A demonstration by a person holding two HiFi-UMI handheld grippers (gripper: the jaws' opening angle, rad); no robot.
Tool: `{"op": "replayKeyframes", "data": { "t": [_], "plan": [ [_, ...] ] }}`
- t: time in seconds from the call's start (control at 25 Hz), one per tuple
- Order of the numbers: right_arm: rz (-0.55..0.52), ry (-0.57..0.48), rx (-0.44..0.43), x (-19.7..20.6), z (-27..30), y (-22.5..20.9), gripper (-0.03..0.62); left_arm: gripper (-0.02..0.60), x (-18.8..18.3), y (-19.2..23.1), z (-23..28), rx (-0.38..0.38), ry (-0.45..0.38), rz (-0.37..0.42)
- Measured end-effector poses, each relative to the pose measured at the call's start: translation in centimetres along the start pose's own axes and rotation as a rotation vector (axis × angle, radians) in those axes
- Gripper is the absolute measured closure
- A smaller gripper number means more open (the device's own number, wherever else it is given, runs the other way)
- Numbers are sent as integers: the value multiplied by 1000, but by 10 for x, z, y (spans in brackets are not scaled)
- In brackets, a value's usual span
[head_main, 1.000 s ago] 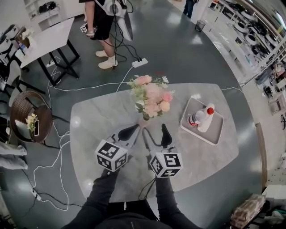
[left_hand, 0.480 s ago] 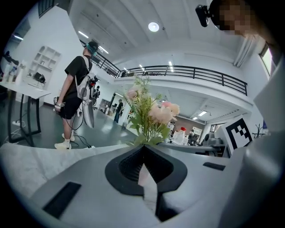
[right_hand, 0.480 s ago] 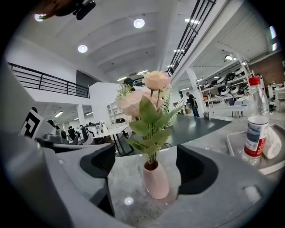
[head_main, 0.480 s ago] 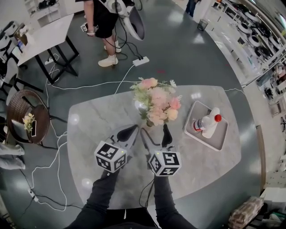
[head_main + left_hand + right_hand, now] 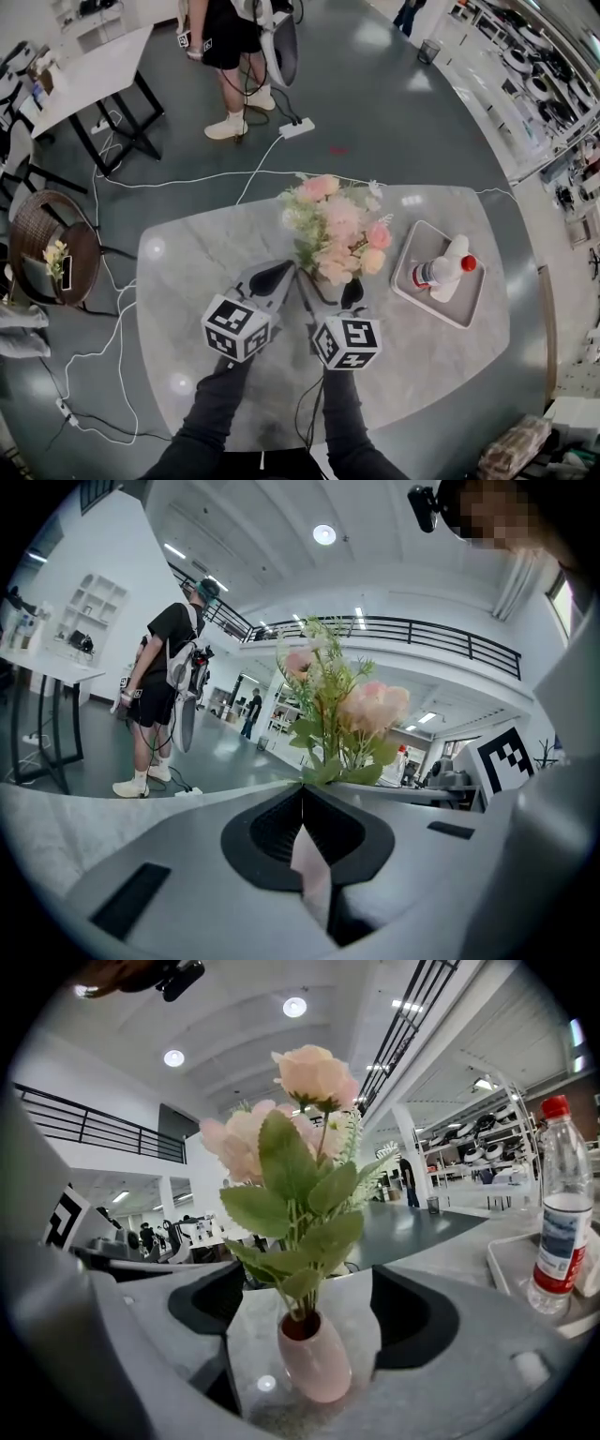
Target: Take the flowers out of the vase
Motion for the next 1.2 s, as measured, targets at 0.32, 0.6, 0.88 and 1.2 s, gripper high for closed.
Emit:
{"op": "replayKeyframes", "data": {
  "t": [0.32, 0.6, 0.88, 1.2],
  "plan": [
    [-9, -7, -32, -2, 13, 2, 168, 581, 0, 13, 3, -3, 12, 1],
    [-59, -42, 22, -5, 11, 4, 363, 581, 0, 14, 4, 1, 11, -7],
    [-84, -57, 40, -7, 11, 6, 485, 581, 2, 14, 2, 1, 12, -16],
    [-110, -68, 38, -8, 9, 1, 540, 581, 3, 5, 0, -23, 8, -17]
  ]
}}
Point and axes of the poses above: the fingertips, and each gripper's own axes: z forward along the fingers, y to its left, x out of its underside, the point moved 9 cm from there along -z, backward along the fingers, and after that the axes turned 4 degrees about z, right-handed, at the moved point
